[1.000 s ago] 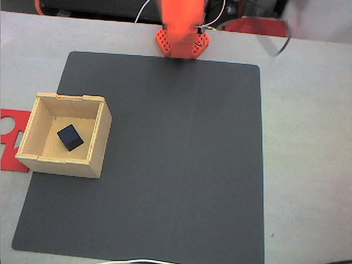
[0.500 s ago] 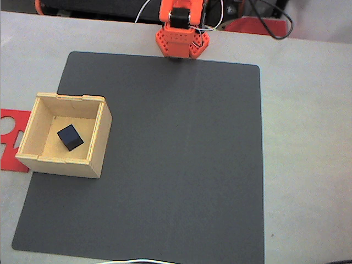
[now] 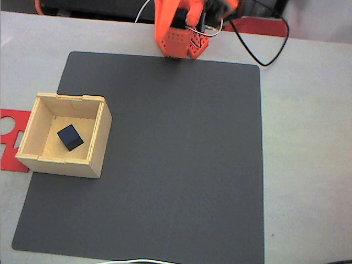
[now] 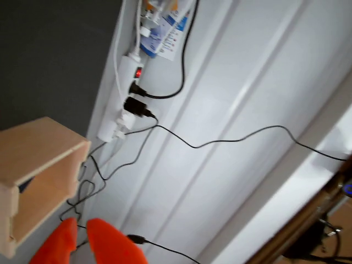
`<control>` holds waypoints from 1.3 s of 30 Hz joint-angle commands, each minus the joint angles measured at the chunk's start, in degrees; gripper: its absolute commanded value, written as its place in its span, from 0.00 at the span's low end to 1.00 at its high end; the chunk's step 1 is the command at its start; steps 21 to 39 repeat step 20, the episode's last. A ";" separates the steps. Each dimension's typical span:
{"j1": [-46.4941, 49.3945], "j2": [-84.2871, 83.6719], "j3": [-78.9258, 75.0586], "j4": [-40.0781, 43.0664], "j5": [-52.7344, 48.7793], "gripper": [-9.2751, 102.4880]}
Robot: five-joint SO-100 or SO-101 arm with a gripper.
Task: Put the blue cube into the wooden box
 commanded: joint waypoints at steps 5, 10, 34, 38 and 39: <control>0.97 0.79 19.60 -4.92 7.38 0.08; 5.36 0.79 33.05 -9.84 9.05 0.08; 8.61 0.79 35.60 -11.34 11.95 0.08; 8.61 0.79 35.60 -11.34 11.95 0.08; 8.61 0.79 35.60 -11.34 11.95 0.08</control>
